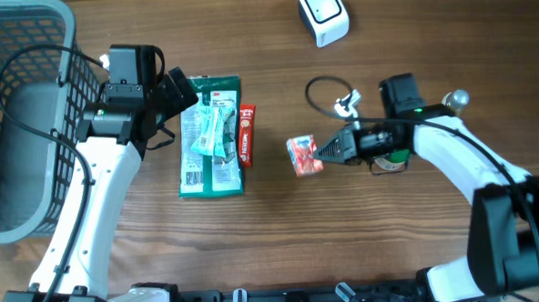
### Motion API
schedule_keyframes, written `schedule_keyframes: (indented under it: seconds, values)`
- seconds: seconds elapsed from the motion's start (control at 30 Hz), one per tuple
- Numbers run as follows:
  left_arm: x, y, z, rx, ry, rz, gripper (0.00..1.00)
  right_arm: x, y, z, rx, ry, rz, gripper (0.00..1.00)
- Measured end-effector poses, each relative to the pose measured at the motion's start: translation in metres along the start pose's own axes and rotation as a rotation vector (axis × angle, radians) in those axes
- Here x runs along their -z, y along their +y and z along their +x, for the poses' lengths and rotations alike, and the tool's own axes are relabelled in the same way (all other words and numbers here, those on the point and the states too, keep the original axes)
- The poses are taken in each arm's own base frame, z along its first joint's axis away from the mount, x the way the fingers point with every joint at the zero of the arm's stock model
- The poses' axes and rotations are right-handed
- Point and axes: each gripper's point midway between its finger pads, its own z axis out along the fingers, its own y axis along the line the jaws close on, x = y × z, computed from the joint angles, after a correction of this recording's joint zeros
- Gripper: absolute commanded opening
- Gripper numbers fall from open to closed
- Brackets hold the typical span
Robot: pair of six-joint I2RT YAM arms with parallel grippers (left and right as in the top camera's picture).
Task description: Scan the item barcode
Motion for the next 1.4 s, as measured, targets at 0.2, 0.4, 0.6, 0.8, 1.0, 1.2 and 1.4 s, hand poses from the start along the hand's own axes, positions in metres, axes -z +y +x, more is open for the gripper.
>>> schedule_keyframes:
  seconds: [0.2, 0.4, 0.6, 0.8, 1.0, 1.2, 1.4]
  values:
    - [0.0, 0.0, 0.0, 0.0, 0.0, 0.0, 1.0, 0.031, 0.081, 0.005, 0.164, -0.032, -0.352, 0.04]
    - [0.0, 0.0, 0.0, 0.0, 0.0, 0.0, 1.0, 0.058, 0.139, 0.026, 0.359, -0.068, -0.424, 0.04]
    - [0.0, 0.0, 0.0, 0.0, 0.0, 0.0, 1.0, 0.088, 0.202, 0.056, 0.58, -0.121, -0.419, 0.05]
    - [0.0, 0.0, 0.0, 0.0, 0.0, 0.0, 1.0, 0.099, 0.225, 0.067, 0.629, -0.134, -0.418, 0.04]
    - [0.0, 0.0, 0.0, 0.0, 0.0, 0.0, 1.0, 0.099, 0.226, 0.068, 0.584, -0.124, -0.42, 0.04]
    - [0.0, 0.0, 0.0, 0.0, 0.0, 0.0, 1.0, 0.099, 0.226, 0.068, 0.572, -0.121, -0.421, 0.04]
    - [0.0, 0.0, 0.0, 0.0, 0.0, 0.0, 1.0, 0.099, 0.226, 0.068, 0.572, -0.121, -0.421, 0.04]
